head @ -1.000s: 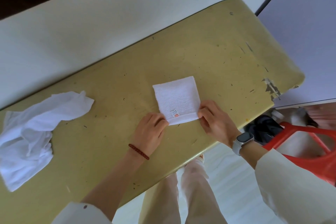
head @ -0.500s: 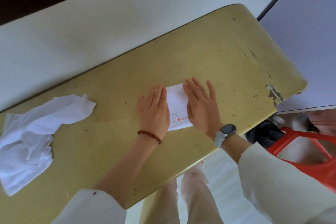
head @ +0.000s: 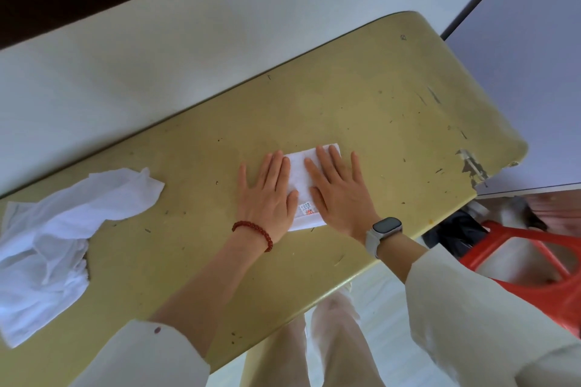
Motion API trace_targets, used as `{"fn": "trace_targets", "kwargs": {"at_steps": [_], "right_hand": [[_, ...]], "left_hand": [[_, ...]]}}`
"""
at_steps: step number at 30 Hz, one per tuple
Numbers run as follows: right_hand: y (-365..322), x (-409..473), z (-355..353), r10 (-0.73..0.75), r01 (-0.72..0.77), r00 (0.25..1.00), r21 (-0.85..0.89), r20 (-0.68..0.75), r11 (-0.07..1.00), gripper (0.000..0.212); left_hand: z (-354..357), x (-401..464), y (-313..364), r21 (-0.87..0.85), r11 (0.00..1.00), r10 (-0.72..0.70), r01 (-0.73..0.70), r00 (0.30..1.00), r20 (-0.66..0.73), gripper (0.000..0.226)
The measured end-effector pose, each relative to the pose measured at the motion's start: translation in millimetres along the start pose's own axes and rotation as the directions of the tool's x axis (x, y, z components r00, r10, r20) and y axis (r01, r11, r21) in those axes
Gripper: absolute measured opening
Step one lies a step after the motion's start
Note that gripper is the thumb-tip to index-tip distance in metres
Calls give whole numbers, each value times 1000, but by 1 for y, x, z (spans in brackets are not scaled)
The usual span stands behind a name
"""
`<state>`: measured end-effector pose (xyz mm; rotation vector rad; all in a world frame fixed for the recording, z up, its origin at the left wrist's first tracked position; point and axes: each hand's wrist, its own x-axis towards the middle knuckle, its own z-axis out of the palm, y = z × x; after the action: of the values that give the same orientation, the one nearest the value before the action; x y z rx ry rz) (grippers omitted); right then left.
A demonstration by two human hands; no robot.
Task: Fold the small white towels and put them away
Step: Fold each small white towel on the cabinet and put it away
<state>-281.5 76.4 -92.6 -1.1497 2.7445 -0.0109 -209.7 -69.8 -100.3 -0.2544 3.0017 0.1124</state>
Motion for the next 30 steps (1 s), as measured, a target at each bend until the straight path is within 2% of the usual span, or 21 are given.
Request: {"fn": "trace_targets", "kwargs": {"at_steps": [4, 6, 9, 11, 13, 15, 17, 19, 21, 22, 23, 25, 26, 27, 30], "right_hand": [[-3, -30, -4, -94, 108, 978, 71, -184, 992, 38], [-4, -49, -4, -120, 134, 974, 61, -191, 989, 37], [12, -54, -10, -64, 67, 991, 15, -119, 998, 37], [26, -41, -20, -11, 9, 999, -63, -41, 998, 34], [35, -21, -34, 46, -41, 998, -116, 43, 992, 40], [39, -2, -44, 58, -47, 992, -99, 110, 994, 42], [40, 12, -46, 44, -38, 988, -40, 145, 998, 42], [34, 12, -43, 32, -34, 995, 22, 91, 999, 38], [26, 2, -40, 151, -125, 980, 191, -129, 974, 33], [21, -6, -41, 297, -224, 938, 341, -177, 913, 30], [16, -15, -42, 460, -344, 879, 504, -123, 792, 27], [8, -31, -42, 671, -556, 728, 692, 139, 460, 18], [5, -37, -39, 709, -628, 660, 700, 248, 340, 10], [2, -41, -35, 725, -687, 610, 670, 320, 282, 6], [-4, -46, -26, 729, -779, 520, 596, 445, 192, 23]], "left_hand": [[-11, 0, -3, -2, 998, -58, 58, 997, -59, 47], [-15, -4, -8, 17, 992, -120, 122, 988, -93, 43], [-22, -16, -11, 12, 986, -162, 166, 973, -162, 37], [-25, -27, -10, 0, 995, -103, 105, 975, -198, 39], [-24, -38, -3, -49, 997, 41, -53, 973, -228, 38], [-18, -47, 8, -101, 967, 202, -232, 949, -243, 30], [-14, -49, 18, -137, 931, 299, -338, 923, -241, 25], [-14, -44, 21, -160, 913, 333, -375, 912, -238, 23], [-14, -37, 18, -135, 933, 302, -334, 929, -213, 25], [-14, -33, 14, -106, 955, 254, -275, 950, -180, 31], [-14, -29, 9, -80, 975, 195, -208, 970, -144, 37], [-11, -25, -1, -77, 990, 112, -119, 989, -95, 40], [-9, -25, -3, -101, 989, 98, -106, 992, -83, 38], [-8, -26, -4, -127, 987, 89, -98, 993, -79, 36], [-7, -30, 2, -185, 981, 38, -54, 995, -88, 33]]}}
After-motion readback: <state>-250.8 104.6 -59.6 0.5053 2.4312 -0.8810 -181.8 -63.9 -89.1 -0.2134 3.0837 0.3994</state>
